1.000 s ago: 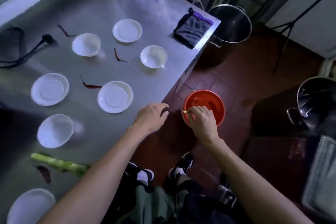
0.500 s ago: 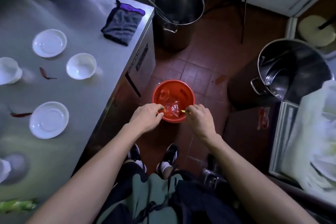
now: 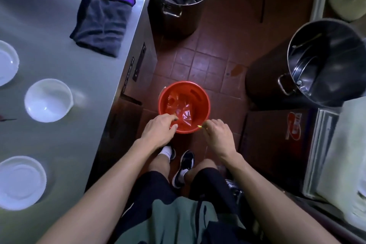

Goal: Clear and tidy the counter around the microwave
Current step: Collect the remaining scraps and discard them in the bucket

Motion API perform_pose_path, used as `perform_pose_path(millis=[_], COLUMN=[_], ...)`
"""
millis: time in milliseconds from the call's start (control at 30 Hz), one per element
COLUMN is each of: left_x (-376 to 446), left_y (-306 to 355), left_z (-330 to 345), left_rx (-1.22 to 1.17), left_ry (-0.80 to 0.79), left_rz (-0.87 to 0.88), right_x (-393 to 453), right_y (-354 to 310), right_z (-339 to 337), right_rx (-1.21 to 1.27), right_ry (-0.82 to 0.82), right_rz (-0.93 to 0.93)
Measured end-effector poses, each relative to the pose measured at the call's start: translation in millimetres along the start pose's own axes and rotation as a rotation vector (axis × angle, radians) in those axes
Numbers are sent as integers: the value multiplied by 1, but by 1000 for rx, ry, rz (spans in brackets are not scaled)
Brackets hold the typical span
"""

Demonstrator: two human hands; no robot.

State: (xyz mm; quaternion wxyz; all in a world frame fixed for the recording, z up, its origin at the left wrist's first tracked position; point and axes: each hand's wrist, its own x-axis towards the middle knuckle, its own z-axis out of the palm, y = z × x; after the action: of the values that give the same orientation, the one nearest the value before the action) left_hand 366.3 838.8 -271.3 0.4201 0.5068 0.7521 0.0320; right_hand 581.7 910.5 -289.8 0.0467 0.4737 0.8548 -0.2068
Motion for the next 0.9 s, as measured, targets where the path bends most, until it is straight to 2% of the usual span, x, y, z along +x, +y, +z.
perform_pose_path(millis=[233,467,900], left_x=[89,180,277], left_y=[-41,-70,-132], left_z=[26,91,161], left_rx=[48,53,174], left_ry=[-57,-100,-216], left_rz=[-28,-44,-83], right_x=[64,117,179], right_y=[17,58,103], right_z=[80,185,294], right_rx=[100,148,173], right_ry=[-105,-221,-292], right_rz=[124,104,138])
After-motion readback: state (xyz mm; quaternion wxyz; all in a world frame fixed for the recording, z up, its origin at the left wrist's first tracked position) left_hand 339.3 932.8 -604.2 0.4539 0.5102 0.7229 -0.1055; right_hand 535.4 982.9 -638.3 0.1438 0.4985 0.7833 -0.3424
